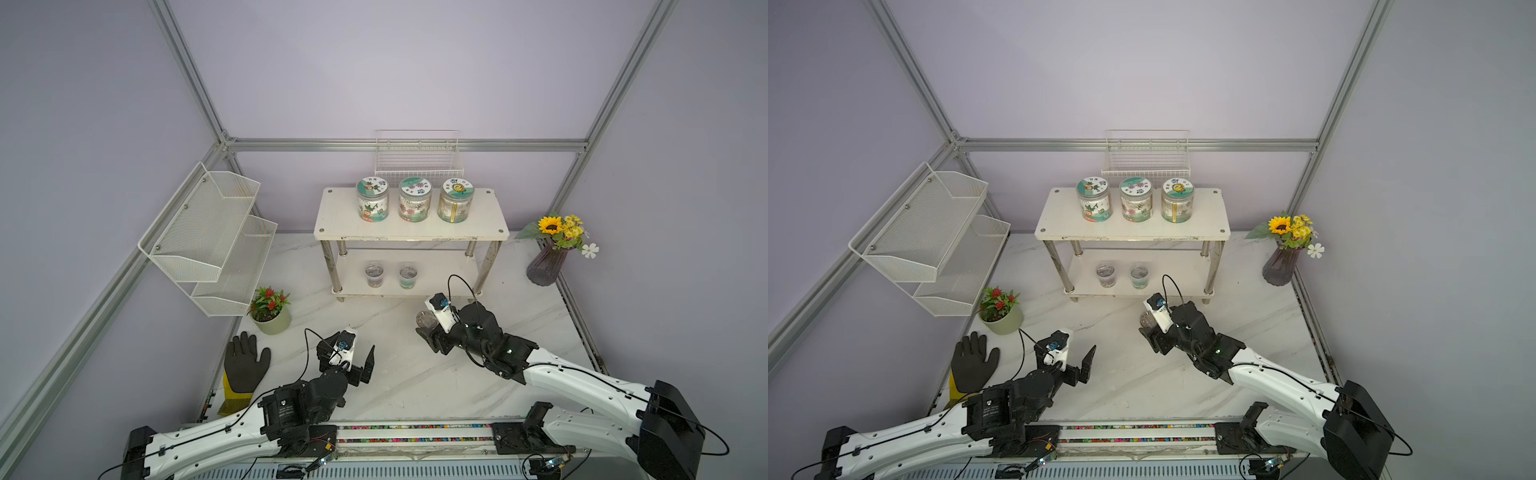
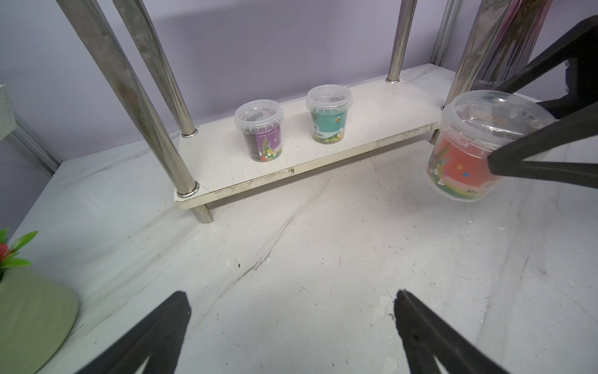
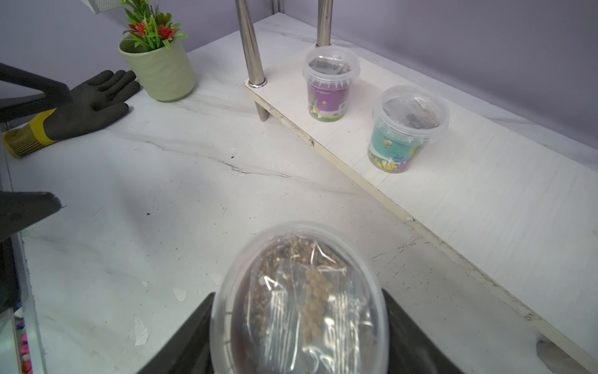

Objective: Place the seed container on the shelf
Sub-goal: Place the seed jar on the shelf.

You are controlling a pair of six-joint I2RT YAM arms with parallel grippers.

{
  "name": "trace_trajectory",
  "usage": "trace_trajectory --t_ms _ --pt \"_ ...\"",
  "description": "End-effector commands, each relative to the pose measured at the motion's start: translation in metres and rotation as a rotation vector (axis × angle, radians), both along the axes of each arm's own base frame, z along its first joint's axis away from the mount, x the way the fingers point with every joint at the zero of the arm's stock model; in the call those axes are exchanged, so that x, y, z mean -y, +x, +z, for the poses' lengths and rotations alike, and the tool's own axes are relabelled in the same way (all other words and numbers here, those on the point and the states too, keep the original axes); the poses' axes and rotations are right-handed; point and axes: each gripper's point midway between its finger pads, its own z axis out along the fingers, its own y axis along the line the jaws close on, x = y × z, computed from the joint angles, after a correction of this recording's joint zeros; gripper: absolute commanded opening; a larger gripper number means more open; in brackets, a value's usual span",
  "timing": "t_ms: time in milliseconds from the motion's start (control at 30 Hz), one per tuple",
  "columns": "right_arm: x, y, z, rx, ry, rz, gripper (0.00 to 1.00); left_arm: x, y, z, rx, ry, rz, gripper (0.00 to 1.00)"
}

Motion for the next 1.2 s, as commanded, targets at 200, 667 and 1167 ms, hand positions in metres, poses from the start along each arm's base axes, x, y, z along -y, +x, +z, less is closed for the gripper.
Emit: trace_trajectory --t_ms 200,667,1167 --pt "0.018 0.033 0.029 0.058 0.066 -0.152 0.62 -0.005 0.006 0.009 0.014 -0.019 0.050 1.00" --pt "0.035 0.069 0.038 0.080 0.087 -0.271 0.63 -0.006 0.009 0.006 0.001 -0.026 0.068 1.00" --pt "0.049 0.118 0.039 0.110 0.100 -0.386 0.62 -0.009 0.011 0.002 -0.015 -0.027 0.088 1.00"
